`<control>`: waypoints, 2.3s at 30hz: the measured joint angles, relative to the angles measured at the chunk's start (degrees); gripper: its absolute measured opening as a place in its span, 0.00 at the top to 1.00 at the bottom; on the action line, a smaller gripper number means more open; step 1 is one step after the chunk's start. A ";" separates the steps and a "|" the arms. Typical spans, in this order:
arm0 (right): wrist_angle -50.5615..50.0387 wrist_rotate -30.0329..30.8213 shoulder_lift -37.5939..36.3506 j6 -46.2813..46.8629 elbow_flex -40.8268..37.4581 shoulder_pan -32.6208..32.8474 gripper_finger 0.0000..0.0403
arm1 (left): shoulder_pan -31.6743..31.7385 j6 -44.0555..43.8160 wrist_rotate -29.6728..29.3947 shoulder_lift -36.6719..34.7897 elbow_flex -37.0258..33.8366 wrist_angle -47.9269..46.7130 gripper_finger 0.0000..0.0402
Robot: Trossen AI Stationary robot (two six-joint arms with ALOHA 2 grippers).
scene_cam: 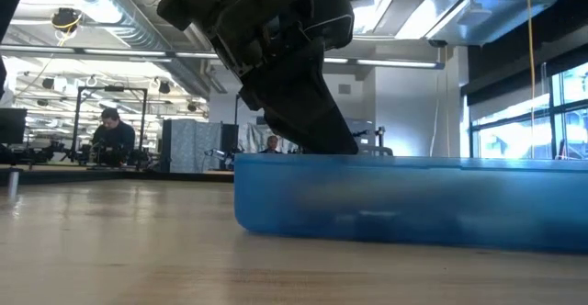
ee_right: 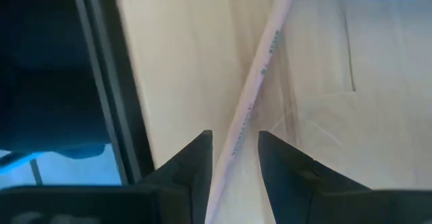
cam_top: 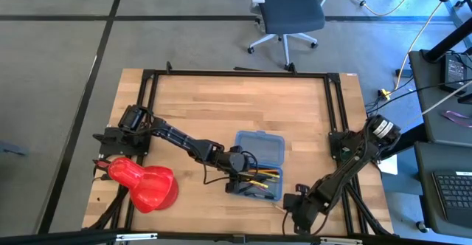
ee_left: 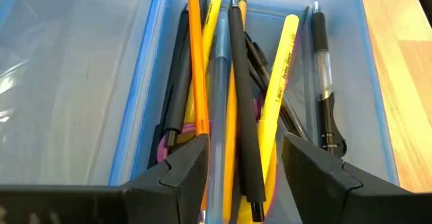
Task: Pick & place school supplies into a supply box
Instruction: Put the top black pen into the blue supply box, then put the bottom right white pencil into the blue supply box
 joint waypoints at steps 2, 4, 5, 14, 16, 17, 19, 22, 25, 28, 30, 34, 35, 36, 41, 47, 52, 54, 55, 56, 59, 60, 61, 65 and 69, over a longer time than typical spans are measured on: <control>0.14 0.19 0.41 1.27 0.00 0.00 0.69 | 0.00 -0.04 0.01 0.00 0.00 -0.02 0.56; 0.15 0.29 1.06 1.39 0.00 0.00 0.69 | 0.00 -0.13 0.01 0.00 0.00 -0.04 0.56; 0.17 0.31 1.43 1.35 0.02 0.00 0.69 | 0.00 -0.13 0.01 0.00 0.00 -0.04 0.57; -1.17 0.50 4.12 0.97 0.44 0.00 0.72 | -0.04 -0.59 0.03 0.00 0.00 -0.31 0.56; -2.79 0.67 4.60 0.96 0.53 -0.01 0.75 | -0.03 -0.59 0.03 0.00 0.00 -0.31 0.56; -3.41 0.71 4.71 0.96 0.61 -0.02 0.76 | -0.02 -0.59 0.03 0.00 0.00 -0.31 0.56; -4.53 0.88 4.78 0.91 0.66 -0.02 0.80 | -0.03 -0.59 0.03 0.00 0.00 -0.31 0.57; -4.98 1.02 4.85 -0.70 0.66 -0.05 0.85 | -0.02 -0.61 -0.01 0.00 0.00 -0.39 0.57; -4.99 1.08 4.85 -3.25 0.63 -0.08 0.90 | -0.02 -0.59 -0.03 0.00 0.00 -0.43 0.56; -4.90 2.32 4.85 -4.62 0.61 -0.04 0.93 | -0.02 -0.59 -0.05 0.00 0.00 -0.44 0.56; -4.79 3.03 4.85 -6.34 0.59 0.04 0.93 | -0.02 -0.59 -0.06 0.00 0.00 -0.44 0.57; -4.68 3.99 4.85 -9.71 0.57 0.07 0.92 | -0.02 -0.59 -0.08 0.00 0.00 -0.46 0.58; -4.68 4.34 4.85 -10.70 0.55 0.09 0.92 | -0.02 -0.59 -0.10 0.00 0.00 -0.46 0.58; -4.68 4.51 4.85 -11.67 0.55 0.09 0.91 | -0.02 -0.59 -0.12 0.00 0.00 -0.46 0.58; -4.67 5.02 4.85 -20.40 0.50 0.09 0.91 | -0.02 -0.59 -0.17 0.00 0.00 -0.46 0.58; -3.73 6.61 4.85 -34.72 0.32 0.52 0.90 | -0.02 -0.59 -0.17 0.00 0.00 -0.46 0.58; -2.93 6.94 4.89 -43.22 0.24 0.52 0.90 | -0.02 -0.59 -0.17 0.00 0.00 -0.46 0.58; -2.74 6.87 4.91 -48.19 0.24 0.50 0.90 | -0.02 -0.59 -0.17 0.00 0.00 -0.46 0.58; -2.67 6.85 4.91 -50.01 0.22 0.50 0.90 | -0.02 -0.59 -0.17 -0.02 0.00 -0.46 0.58; -2.61 6.85 4.93 -51.40 0.22 0.50 0.90 | -0.02 -0.59 -0.17 -0.02 0.00 -0.46 0.58; -2.44 6.96 4.94 -51.67 0.22 0.46 0.90 | -0.02 -0.59 -0.17 -0.02 0.00 -0.46 0.58; -2.28 7.02 4.94 -51.26 0.20 0.46 0.90 | -0.02 -0.59 -0.16 -0.02 0.00 -0.46 0.58; -2.16 7.04 4.96 -51.16 0.17 0.46 0.90 | -0.02 -0.59 -0.17 -0.02 0.00 -0.46 0.58; -1.62 7.54 4.96 -47.99 0.13 0.46 0.91 | -0.02 -0.59 -0.14 -0.02 0.00 -0.46 0.59; -1.50 7.74 4.98 -44.16 0.13 0.44 0.93 | -0.02 -0.59 -0.12 -0.02 0.00 -0.46 0.58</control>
